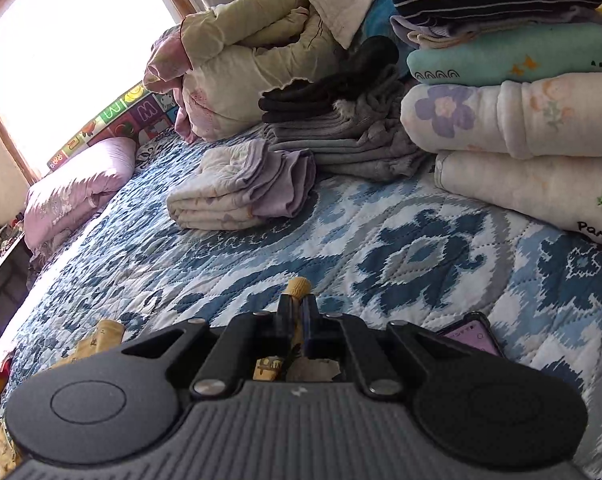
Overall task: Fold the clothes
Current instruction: 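Grasp the yellow garment's leg edge with the right tool and pull it straight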
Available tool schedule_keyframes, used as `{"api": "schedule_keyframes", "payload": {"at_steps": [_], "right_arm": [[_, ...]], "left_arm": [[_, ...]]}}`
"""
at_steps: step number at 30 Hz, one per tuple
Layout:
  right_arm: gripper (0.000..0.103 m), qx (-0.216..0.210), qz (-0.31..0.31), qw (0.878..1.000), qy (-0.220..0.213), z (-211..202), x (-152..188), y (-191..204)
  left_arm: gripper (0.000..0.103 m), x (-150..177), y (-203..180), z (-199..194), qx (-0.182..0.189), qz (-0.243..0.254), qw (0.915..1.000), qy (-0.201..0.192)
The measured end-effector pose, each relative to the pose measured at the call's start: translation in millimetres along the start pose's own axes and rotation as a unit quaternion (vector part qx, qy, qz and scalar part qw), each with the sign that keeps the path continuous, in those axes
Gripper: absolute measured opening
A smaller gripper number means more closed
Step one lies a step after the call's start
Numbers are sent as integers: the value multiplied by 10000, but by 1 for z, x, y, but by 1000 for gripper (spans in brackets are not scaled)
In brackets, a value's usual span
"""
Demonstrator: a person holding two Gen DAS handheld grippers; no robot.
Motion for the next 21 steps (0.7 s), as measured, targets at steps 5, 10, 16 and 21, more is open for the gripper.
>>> {"api": "schedule_keyframes", "payload": {"at_steps": [5, 10, 16, 21], "right_arm": [[13, 593, -351, 9972, 293, 12, 12, -18], [35, 732, -568, 9957, 26, 3, 1, -13], [36, 641, -1257, 9884, 555, 41, 1, 11], [35, 749, -1759, 9771, 930, 76, 13, 16]], "left_arm": [[1, 2, 5, 2, 256, -484, 9985, -24], [1, 0, 8, -1, 352, -736, 9966, -131], [1, 2, 6, 3, 385, -759, 9964, -63], [1, 5, 9, 6, 429, -897, 9950, -16]]}}
Point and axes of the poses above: each gripper's, at about its wrist camera, not at the fingertips, and z roughly the way its jaws point, y to its left, x to its underside, the point moved 9 cm from there along z, roughly the way its jaws point, and after that the axes turned 13 degrees about z, right-handed, at the moved point
